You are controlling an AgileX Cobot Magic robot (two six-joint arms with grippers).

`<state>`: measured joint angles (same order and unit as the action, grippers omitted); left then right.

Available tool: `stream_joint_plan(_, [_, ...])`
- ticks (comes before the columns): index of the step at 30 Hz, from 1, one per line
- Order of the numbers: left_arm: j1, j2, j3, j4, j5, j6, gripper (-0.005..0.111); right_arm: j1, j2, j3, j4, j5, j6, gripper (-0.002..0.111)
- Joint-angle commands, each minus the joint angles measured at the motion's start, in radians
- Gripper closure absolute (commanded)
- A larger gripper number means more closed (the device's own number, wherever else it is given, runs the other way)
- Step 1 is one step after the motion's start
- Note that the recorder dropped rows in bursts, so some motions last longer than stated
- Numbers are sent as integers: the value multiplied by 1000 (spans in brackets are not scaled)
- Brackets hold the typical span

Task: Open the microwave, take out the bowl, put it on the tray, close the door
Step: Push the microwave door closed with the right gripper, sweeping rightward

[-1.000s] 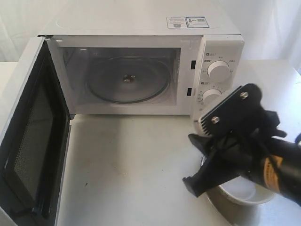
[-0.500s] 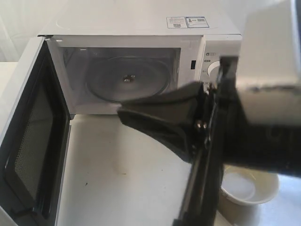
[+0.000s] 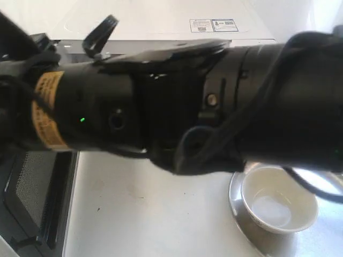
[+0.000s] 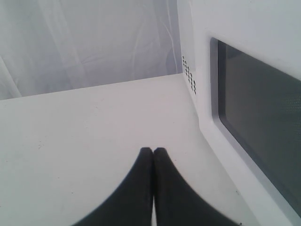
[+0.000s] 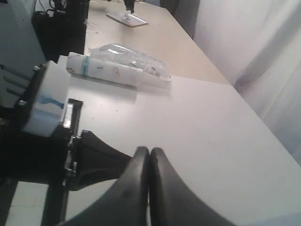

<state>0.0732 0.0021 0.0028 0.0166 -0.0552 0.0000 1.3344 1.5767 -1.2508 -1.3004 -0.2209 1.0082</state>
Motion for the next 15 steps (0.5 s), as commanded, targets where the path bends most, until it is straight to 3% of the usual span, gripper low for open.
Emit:
stream_joint_plan(1, [-4, -2, -3, -8, -4, 0, 107, 118, 33, -41, -3, 209, -108, 108])
stream_joint_plan(3, [-4, -2, -3, -8, -4, 0, 107, 153, 68, -84, -3, 335, -129, 108])
stream_joint_plan(15, [-4, -2, -3, -8, -4, 0, 107, 151, 202, -316, -229, 504, -63, 108])
